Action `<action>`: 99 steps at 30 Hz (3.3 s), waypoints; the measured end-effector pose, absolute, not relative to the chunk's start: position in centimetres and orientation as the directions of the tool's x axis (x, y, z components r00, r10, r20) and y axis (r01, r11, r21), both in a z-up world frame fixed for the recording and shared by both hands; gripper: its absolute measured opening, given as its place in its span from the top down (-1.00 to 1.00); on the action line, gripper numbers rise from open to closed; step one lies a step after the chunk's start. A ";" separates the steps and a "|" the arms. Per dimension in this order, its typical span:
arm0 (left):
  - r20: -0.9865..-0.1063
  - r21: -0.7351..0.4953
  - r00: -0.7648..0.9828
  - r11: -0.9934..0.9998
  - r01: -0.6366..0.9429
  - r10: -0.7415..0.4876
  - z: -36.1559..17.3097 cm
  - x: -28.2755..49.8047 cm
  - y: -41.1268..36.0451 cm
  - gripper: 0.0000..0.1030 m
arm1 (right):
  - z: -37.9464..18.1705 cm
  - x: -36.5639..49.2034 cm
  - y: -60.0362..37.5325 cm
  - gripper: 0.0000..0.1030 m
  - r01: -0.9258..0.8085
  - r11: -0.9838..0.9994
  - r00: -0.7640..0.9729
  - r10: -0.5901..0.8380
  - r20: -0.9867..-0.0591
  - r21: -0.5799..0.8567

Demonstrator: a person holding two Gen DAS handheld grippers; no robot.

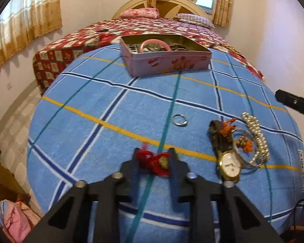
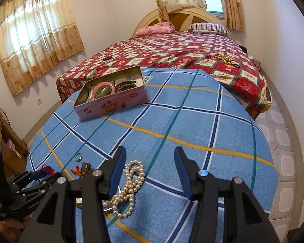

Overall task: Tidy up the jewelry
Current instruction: 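Grasp the red tassel with the left tool while the right tool approaches the pearl necklace, then grasp the pearl necklace with the right tool while the left tool carries the tassel over the tin, then open both tools over the tin, dropping the tassel and pearl necklace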

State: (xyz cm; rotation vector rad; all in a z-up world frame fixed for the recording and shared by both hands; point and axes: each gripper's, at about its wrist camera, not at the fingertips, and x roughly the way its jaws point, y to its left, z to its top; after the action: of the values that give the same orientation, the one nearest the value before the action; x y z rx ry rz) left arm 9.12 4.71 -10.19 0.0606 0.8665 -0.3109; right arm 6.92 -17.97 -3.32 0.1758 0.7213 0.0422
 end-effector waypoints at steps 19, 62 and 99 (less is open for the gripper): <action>-0.614 -0.146 0.708 0.932 0.333 -0.349 -4.3 8.2 5.4 0.87 | -5.2 6.5 -17.9 -0.01 -0.030 0.977 0.677 0.174 -0.715 0.210; -0.585 -0.159 0.716 0.920 0.358 -0.380 -3.1 10.9 4.2 0.87 | -0.3 11.0 -18.0 0.70 -0.079 0.953 0.730 0.255 -0.634 0.291; -0.627 -0.159 0.707 0.942 0.295 -0.327 -6.7 30.8 0.1 0.85 | -4.6 29.9 -12.8 0.59 -0.164 0.943 0.670 0.322 -0.669 0.290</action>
State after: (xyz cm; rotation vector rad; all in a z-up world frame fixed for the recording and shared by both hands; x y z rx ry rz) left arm 30.77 0.15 -6.73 -0.0483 0.7058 -0.3460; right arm 29.89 -12.85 -4.56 0.2127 0.7911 0.2759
